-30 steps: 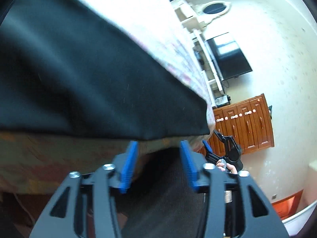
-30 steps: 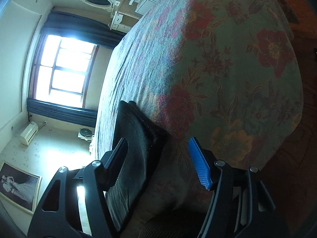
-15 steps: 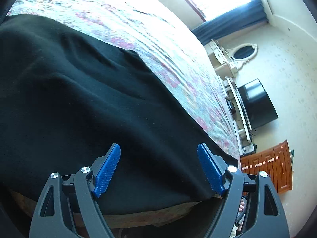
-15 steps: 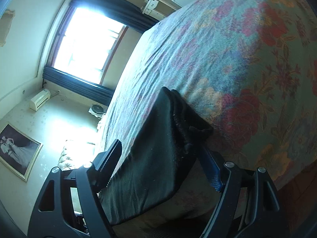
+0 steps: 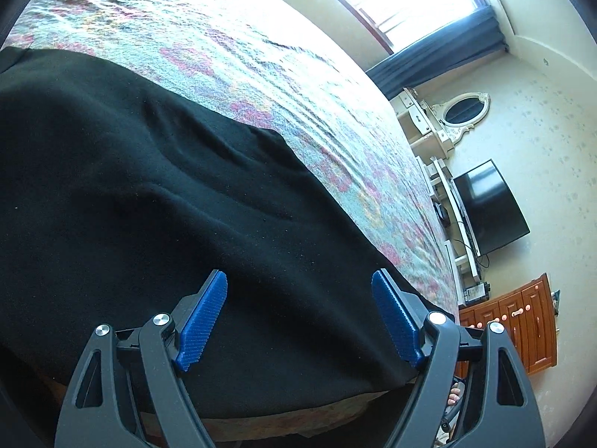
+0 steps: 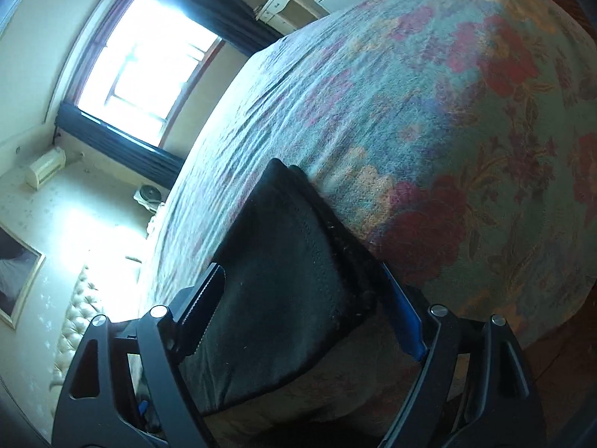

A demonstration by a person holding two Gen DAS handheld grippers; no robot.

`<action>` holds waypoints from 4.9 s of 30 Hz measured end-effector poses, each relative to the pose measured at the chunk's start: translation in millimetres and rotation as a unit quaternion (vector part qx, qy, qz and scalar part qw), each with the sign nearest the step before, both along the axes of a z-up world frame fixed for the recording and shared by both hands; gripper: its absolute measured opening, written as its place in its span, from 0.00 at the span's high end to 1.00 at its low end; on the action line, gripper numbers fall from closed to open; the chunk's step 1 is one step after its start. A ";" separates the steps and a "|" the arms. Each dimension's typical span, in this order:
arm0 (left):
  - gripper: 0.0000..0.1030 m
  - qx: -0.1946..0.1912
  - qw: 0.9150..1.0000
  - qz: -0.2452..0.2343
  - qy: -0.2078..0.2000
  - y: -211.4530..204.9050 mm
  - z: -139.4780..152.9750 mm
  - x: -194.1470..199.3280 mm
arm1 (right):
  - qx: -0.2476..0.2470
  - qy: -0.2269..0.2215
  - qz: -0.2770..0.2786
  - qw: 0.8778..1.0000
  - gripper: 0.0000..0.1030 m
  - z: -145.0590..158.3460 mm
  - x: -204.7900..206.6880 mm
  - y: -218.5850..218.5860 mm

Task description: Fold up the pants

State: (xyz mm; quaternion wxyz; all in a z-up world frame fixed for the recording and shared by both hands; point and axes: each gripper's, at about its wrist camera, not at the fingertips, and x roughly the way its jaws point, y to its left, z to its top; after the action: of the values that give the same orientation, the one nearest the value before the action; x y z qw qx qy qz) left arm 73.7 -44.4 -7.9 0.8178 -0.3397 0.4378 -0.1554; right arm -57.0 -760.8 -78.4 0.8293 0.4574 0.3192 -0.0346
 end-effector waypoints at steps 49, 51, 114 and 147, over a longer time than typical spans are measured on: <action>0.23 0.016 1.000 -0.009 0.004 24.8 -3.2 -14.1 | -0.036 -0.122 0.148 0.981 0.88 193.0 70.8 148.5; 0.22 0.023 1.000 -0.007 0.001 31.3 -4.2 -17.8 | -0.050 -0.122 0.173 0.976 0.88 195.4 79.1 179.2; 0.12 -0.061 0.997 -0.037 -0.038 103.5 -9.7 -35.5 | -0.295 -0.018 0.433 0.851 0.26 63.8 54.8 525.6; 0.12 -0.072 0.992 0.088 -0.046 212.3 -19.0 -58.4 | -0.075 0.032 0.484 0.871 0.20 85.2 278.7 481.5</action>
State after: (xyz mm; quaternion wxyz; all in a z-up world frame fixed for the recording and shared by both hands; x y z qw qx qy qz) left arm 15.3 168.0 -26.9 0.8209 -0.4279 0.3555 -0.1292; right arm 221.7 -279.3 6.8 0.7637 0.1807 0.5230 0.3324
